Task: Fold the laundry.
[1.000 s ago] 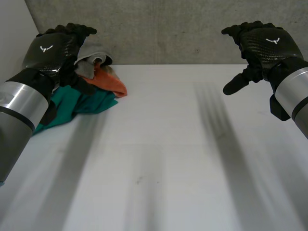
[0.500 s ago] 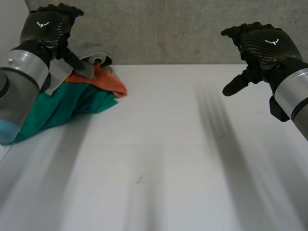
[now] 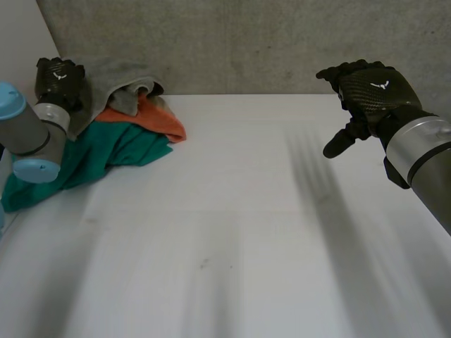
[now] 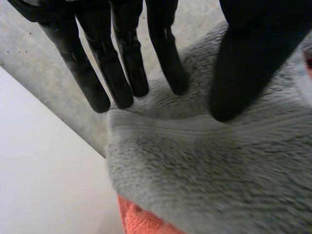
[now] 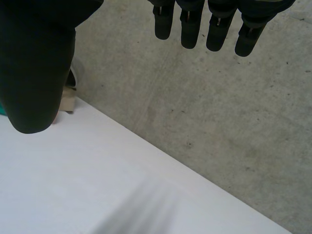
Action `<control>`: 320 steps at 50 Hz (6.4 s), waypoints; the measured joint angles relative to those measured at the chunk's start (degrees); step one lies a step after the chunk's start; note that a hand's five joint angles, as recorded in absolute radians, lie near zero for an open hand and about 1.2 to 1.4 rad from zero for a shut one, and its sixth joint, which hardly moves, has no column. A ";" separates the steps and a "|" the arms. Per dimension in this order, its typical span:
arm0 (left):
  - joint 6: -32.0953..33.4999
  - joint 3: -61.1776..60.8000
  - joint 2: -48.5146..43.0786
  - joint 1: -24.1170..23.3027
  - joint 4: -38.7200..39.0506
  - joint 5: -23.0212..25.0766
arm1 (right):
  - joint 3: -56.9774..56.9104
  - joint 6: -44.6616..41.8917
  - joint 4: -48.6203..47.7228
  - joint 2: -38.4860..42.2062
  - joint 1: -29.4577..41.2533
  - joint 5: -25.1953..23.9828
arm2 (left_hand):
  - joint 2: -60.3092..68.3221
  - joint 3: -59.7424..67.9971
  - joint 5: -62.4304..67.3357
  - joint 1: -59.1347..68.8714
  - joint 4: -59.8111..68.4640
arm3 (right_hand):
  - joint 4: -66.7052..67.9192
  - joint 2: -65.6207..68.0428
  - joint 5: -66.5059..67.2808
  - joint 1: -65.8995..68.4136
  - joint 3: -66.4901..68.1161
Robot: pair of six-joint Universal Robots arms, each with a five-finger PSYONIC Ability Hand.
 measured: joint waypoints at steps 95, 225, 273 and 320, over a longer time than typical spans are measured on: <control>-28.18 -4.08 34.00 -25.67 9.50 -1.27 | -0.97 -2.25 -1.58 -1.82 -5.51 -0.06 | 10.46 11.68 8.68 3.12 11.83 | 0.00 0.00 -0.01 0.00 0.00; -12.18 -32.20 39.21 -21.67 11.24 -4.56 | -13.79 -25.13 -11.96 8.44 -3.10 -2.91 | 10.89 11.70 10.87 5.00 11.83 | 57.01 54.59 56.73 50.25 56.29; 1.72 -69.06 35.47 -18.27 -0.81 -3.15 | 11.53 -26.68 -6.97 18.58 -6.82 -3.46 | -32.15 -31.10 -31.71 -33.17 -32.19 | 57.02 54.59 56.74 51.09 56.36; -1.85 -49.72 20.14 -18.06 -1.90 0.24 | 11.93 -27.31 -6.99 18.65 -7.07 -3.36 | 10.27 11.17 8.90 4.74 11.30 | 52.16 50.55 51.74 47.87 51.78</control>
